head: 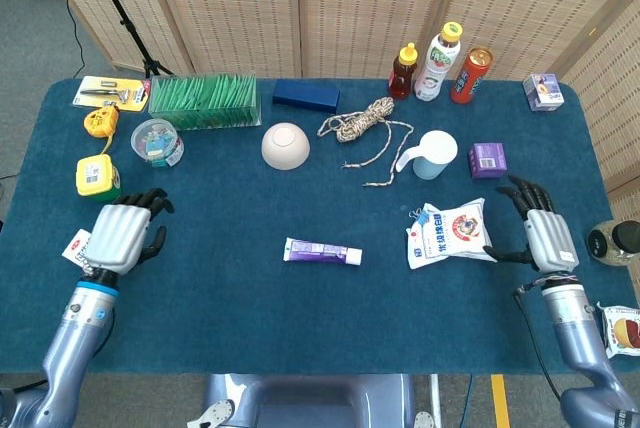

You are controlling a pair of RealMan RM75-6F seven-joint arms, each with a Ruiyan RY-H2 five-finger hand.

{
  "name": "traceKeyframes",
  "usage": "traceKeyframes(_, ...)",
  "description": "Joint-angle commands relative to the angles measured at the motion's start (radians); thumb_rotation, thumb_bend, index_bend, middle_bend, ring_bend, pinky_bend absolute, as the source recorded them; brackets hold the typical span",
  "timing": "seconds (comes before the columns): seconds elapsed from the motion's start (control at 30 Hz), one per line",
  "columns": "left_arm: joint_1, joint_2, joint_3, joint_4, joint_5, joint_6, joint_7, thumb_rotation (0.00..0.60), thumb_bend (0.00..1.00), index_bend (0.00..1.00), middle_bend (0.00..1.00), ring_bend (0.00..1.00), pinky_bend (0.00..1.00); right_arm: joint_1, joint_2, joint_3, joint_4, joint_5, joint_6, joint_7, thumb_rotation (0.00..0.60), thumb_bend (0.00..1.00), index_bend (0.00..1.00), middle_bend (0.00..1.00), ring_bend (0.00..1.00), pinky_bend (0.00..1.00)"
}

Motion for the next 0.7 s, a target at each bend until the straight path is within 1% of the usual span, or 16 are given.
traceKeyframes(0.03,0.069,0.044,0.039,0.008,0.055,0.038,-0.054,0.6,0.47,0.39,0.28,0.32,0.32,-0.032,0.036,-0.035,-0.02,-0.013,0.034,-0.075,0.6,0.0,0.18,0.08,0.04,0.0)
traceKeyframes(0.2,0.159,0.068,0.073,0.013,0.103,0.094,-0.076,0.6,0.47,0.39,0.28,0.32,0.32,-0.067,0.051,-0.063,-0.043,-0.017,0.093,-0.204,0.6,0.0,0.18,0.07,0.02,0.0)
traceKeyframes(0.33,0.212,0.069,0.097,0.025,0.141,0.126,-0.098,0.6,0.47,0.39,0.28,0.32,0.32,-0.091,0.055,-0.076,-0.062,-0.011,0.129,-0.269,0.6,0.0,0.17,0.06,0.0,0.0)
traceKeyframes(0.4,0.258,0.063,0.11,0.042,0.179,0.164,-0.122,0.6,0.47,0.39,0.28,0.32,0.32,-0.112,0.057,-0.084,-0.084,-0.013,0.165,-0.308,0.6,0.0,0.17,0.05,0.0,0.0)
traceKeyframes(0.53,0.31,0.059,0.117,0.061,0.218,0.202,-0.135,0.6,0.47,0.39,0.28,0.32,0.32,-0.138,0.067,-0.098,-0.117,-0.015,0.2,-0.351,0.6,0.0,0.16,0.05,0.0,0.0)
traceKeyframes(0.7,0.338,0.078,0.113,0.057,0.251,0.186,-0.152,0.6,0.47,0.39,0.28,0.32,0.32,-0.163,0.087,-0.108,-0.155,-0.019,0.23,-0.367,0.6,0.0,0.15,0.04,0.0,0.0)
